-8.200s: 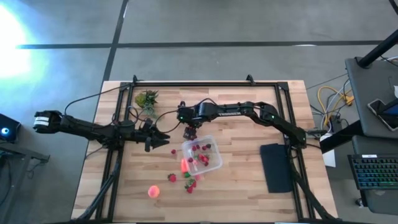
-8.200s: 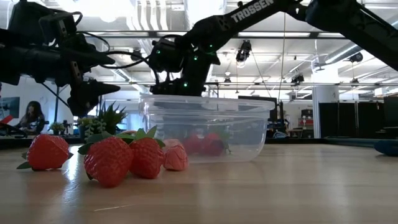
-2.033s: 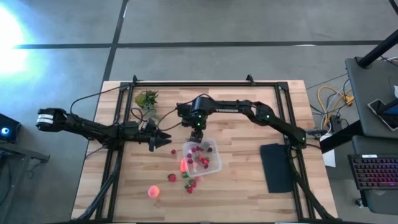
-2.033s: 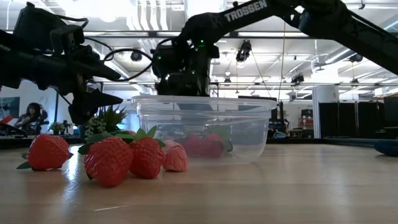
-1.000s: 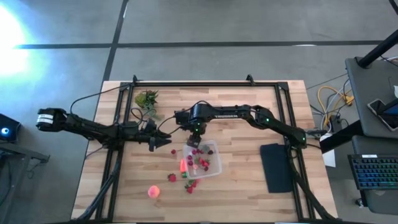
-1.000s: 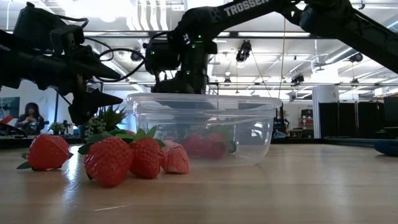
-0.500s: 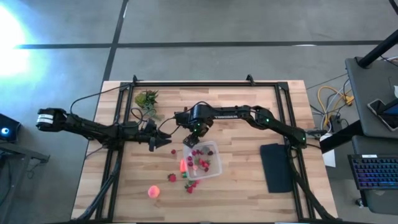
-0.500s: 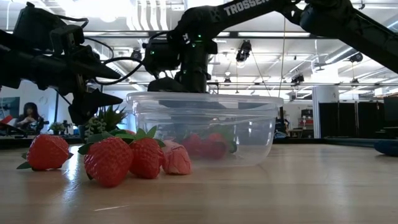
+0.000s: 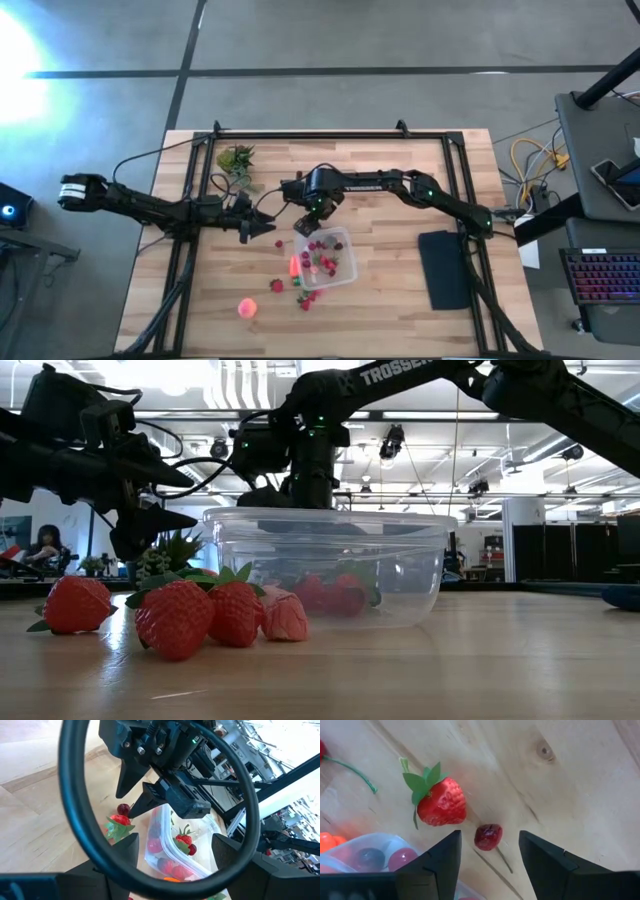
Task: Pick and placing Produce into tupperware
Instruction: Put the cherry into the transparent container, then put the strawberry into the transparent container
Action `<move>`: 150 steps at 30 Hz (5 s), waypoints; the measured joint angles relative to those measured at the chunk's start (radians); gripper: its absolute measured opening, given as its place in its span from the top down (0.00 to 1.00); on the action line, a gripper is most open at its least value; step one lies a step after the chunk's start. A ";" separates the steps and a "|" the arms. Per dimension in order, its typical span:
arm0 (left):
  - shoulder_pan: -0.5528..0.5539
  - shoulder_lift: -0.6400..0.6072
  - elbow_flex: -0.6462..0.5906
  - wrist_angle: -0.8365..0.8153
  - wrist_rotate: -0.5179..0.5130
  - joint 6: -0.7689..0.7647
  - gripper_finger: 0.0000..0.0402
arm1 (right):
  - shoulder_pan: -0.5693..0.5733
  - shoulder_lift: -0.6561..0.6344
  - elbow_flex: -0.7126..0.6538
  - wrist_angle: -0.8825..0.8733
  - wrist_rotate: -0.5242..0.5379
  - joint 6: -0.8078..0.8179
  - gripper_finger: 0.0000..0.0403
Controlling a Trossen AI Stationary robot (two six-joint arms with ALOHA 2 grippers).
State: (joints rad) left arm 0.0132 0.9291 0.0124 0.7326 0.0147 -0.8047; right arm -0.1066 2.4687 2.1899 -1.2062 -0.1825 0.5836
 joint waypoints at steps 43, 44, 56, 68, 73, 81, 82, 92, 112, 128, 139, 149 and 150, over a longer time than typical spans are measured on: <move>0.000 0.000 -0.002 0.000 -0.001 0.010 0.41 | -0.010 -0.002 -0.065 0.063 -0.005 0.010 0.84; 0.000 0.000 -0.002 0.000 -0.001 0.009 0.41 | -0.013 -0.002 -0.062 0.064 -0.008 0.011 0.85; 0.000 0.000 -0.002 0.000 -0.001 0.009 0.41 | -0.082 -0.051 0.068 0.036 -0.103 -0.065 0.84; 0.000 0.000 -0.002 -0.001 -0.001 0.009 0.41 | 0.057 -0.145 0.164 -0.106 -0.266 -0.226 0.81; 0.000 0.000 -0.002 -0.002 -0.001 0.009 0.41 | 0.087 -0.121 0.161 -0.107 -0.277 -0.226 0.76; 0.000 0.000 -0.002 0.000 0.000 -0.002 0.41 | 0.102 -0.114 0.161 -0.148 -0.137 -0.234 0.52; 0.000 0.000 -0.002 0.000 0.000 -0.002 0.41 | 0.102 -0.114 0.161 -0.147 -0.080 -0.215 0.50; 0.000 0.000 -0.001 0.003 0.025 -0.027 0.41 | -0.009 -0.062 0.158 -0.048 0.091 -0.269 0.45; -0.017 -0.008 -0.004 0.011 0.171 0.003 0.41 | 0.030 0.039 0.159 0.010 0.123 -0.427 0.44; -0.027 -0.056 -0.006 -0.082 0.137 0.189 0.41 | 0.019 0.037 0.078 0.031 0.040 -0.454 0.44; -0.027 -0.131 -0.006 -0.227 0.134 0.303 0.41 | 0.008 0.038 0.077 0.043 0.037 -0.461 0.44; -0.026 -0.279 -0.007 -0.414 0.133 0.340 0.41 | 0.006 0.038 0.077 0.043 0.029 -0.465 0.44; -0.026 -0.294 -0.007 -0.431 0.134 0.340 0.41 | 0.006 0.038 0.077 0.044 0.026 -0.465 0.44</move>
State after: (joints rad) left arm -0.0132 0.6349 0.0055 0.3013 0.1482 -0.4644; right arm -0.1009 2.5065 2.2673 -1.1621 -0.1569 0.1184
